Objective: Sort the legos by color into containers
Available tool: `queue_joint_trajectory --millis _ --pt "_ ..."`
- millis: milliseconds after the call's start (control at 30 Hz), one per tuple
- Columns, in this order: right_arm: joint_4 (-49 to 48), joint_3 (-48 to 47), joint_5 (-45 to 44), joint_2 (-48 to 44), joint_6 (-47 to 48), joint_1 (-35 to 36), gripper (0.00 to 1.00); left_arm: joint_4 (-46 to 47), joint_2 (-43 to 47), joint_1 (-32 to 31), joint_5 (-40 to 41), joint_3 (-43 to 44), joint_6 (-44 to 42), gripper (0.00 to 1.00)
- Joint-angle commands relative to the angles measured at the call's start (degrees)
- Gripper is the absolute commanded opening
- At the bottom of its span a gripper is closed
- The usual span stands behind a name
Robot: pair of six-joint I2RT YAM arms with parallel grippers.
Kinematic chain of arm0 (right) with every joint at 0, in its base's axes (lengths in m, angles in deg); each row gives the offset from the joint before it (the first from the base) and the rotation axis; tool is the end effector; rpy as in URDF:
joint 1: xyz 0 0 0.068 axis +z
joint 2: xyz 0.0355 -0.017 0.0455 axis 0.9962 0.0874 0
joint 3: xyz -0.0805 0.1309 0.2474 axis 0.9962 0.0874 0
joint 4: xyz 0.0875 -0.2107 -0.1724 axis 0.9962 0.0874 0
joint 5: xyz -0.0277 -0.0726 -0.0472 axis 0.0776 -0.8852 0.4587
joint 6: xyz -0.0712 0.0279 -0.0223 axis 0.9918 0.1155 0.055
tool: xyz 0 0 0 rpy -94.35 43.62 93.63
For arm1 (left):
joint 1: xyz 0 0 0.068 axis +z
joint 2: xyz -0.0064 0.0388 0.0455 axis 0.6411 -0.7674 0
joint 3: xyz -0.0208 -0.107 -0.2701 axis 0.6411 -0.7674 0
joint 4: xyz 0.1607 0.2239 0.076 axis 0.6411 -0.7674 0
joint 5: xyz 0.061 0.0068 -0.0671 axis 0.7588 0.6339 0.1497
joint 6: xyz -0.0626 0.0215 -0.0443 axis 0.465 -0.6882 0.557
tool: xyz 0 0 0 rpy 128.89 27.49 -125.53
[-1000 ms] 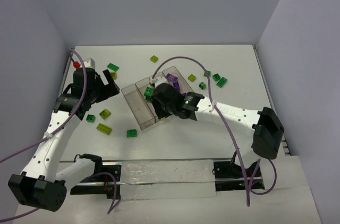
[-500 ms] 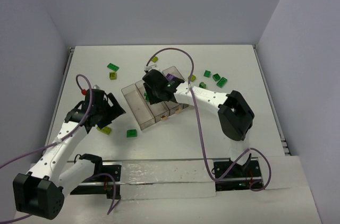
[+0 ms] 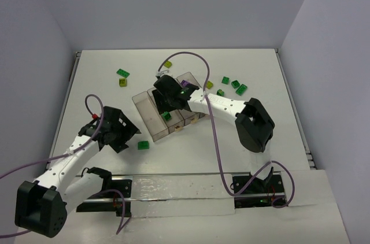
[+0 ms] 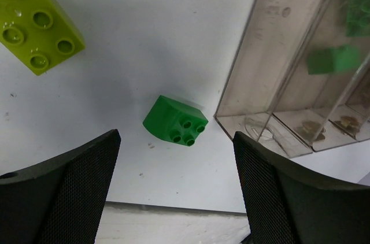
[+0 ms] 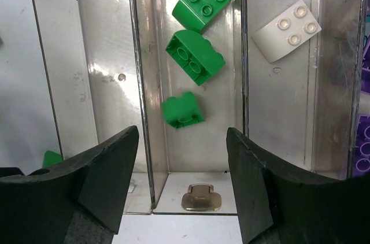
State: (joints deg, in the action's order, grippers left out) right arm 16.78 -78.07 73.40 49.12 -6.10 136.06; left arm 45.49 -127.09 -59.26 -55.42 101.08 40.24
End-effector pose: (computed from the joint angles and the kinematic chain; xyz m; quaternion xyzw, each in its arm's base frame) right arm 0.3140 0.3640 0.2251 -0.1939 0.9156 0.1150 0.3328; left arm 0.1849 -0.0647 0.1693 -0.3658 0.8985 -0.1589 0.1834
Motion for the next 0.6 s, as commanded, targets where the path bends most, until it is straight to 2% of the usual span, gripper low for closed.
queue_joint_trajectory --millis 0,233,333,567 --pt "-1.4 -1.0 -1.6 -2.4 -0.5 -0.3 0.71 3.0 -0.3 -0.5 -1.1 -1.4 6.6 0.83" --pt "-1.6 6.2 -4.5 -11.9 -1.5 -0.7 0.71 6.2 -1.7 -0.5 -4.3 -3.7 16.6 0.79" --pt "-1.5 8.7 -5.2 -16.1 -1.9 -0.9 0.71 4.1 -4.9 -0.6 -4.5 -2.4 19.7 0.78" --pt "-0.7 11.5 -6.3 -19.2 -2.0 -0.9 0.72 -1.8 -8.1 -1.3 -3.6 -0.2 24.1 0.75"
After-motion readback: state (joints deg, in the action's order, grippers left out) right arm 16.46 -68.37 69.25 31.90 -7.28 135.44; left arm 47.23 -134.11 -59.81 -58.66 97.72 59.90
